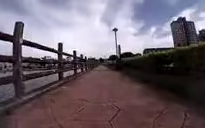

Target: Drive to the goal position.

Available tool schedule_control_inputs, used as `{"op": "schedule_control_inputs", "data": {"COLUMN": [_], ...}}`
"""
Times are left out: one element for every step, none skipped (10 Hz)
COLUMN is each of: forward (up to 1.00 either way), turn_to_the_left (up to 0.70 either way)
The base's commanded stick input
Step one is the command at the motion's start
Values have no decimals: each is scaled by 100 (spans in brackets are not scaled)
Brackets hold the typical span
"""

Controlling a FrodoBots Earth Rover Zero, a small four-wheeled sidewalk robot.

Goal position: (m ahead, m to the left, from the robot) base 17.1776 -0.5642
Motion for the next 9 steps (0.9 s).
{"op": "schedule_control_inputs", "data": {"forward": [70,70,70,70,70,70,70,70,70], "turn_to_the_left": [11,11,11,11,11,11,11,11,11]}}
